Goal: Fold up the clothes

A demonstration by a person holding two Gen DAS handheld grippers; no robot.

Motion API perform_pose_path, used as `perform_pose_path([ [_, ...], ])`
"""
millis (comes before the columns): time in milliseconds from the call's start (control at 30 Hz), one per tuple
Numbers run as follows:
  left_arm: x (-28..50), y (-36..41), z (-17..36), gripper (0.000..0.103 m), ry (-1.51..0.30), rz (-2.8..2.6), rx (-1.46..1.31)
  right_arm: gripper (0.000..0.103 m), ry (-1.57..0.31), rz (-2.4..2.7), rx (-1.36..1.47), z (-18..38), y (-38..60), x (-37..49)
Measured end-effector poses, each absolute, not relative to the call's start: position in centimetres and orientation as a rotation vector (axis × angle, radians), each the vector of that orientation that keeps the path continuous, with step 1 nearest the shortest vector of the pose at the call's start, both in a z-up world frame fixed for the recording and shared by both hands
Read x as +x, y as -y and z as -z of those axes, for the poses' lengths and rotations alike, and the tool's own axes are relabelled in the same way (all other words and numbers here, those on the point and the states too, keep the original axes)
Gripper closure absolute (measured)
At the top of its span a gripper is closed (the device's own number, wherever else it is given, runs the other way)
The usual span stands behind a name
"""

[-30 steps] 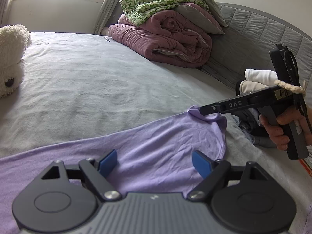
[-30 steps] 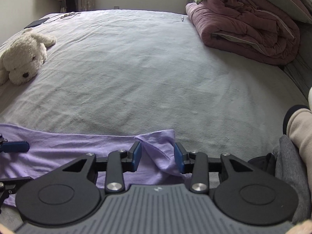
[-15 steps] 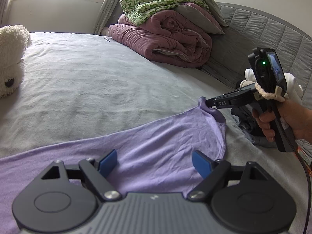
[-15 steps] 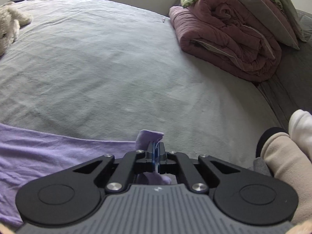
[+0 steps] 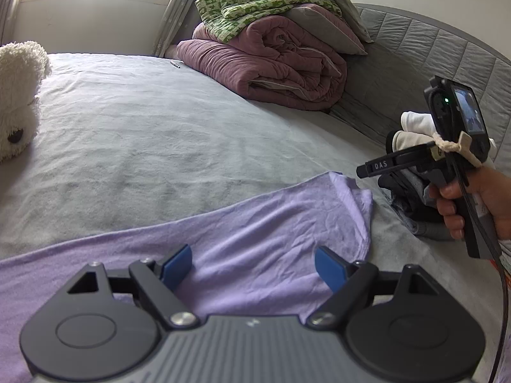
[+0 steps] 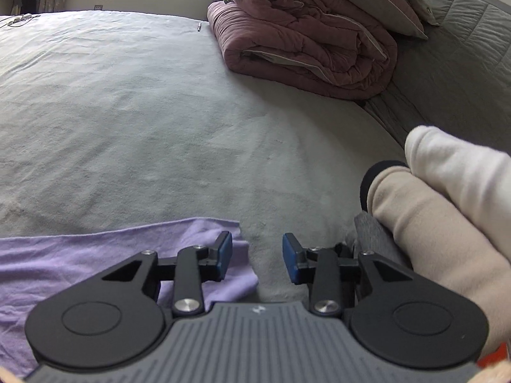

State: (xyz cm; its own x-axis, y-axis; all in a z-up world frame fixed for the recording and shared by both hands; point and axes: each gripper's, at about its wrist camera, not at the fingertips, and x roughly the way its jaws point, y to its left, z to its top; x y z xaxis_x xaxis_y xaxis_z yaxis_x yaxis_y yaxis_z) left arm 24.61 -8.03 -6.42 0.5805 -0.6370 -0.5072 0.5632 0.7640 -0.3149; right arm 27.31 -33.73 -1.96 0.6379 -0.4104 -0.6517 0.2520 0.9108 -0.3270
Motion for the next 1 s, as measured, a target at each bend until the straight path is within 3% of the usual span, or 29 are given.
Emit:
perform_pose_path([
  [100, 24.6, 8.0, 6.4, 0.018, -0.641, 0.703, -0.124, 0.07, -0.82, 0.411, -0.184, 3.0, 33.3, 26.5],
  [167, 24.6, 8.0, 6.4, 0.018, -0.642, 0.703, -0.123, 0.08, -0.83, 0.426, -0.152, 3.8, 33.8, 26.6],
  [233, 24.6, 8.0, 6.4, 0.017, -0.642, 0.704, -0.123, 0.101, -0.825, 0.427, -0.113, 4.1, 34.2, 26.7],
  [267, 24.6, 8.0, 6.4, 0.017, -0.642, 0.706, -0.123, 0.103, -0.819, 0.431, -0.102, 4.2, 34.3, 26.7],
  [533, 24.4, 8.3, 6.4, 0.013, -0.641, 0.716, -0.106, 0.103, -0.822, 0.516, -0.223, 5.0, 34.2, 26.6],
  [600, 24.4, 8.3, 6.4, 0.013, -0.641, 0.716, -0.106, 0.088, -0.803, 0.536, -0.23, 4.8, 34.2, 26.4],
  [633, 24.4, 8.3, 6.4, 0.013, -0.641, 0.716, -0.105, 0.087, -0.779, 0.539, -0.22, 4.6, 34.3, 26.2],
  [900, 24.4, 8.4, 6.4, 0.012, -0.641, 0.716, -0.094, 0.088, -0.664, 0.386, -0.053, 3.3, 34.6, 25.6],
  [1000, 24.4, 8.5, 6.4, 0.012, -0.641, 0.716, -0.093, 0.098, -0.698, 0.342, 0.007, 4.1, 34.8, 26.5],
])
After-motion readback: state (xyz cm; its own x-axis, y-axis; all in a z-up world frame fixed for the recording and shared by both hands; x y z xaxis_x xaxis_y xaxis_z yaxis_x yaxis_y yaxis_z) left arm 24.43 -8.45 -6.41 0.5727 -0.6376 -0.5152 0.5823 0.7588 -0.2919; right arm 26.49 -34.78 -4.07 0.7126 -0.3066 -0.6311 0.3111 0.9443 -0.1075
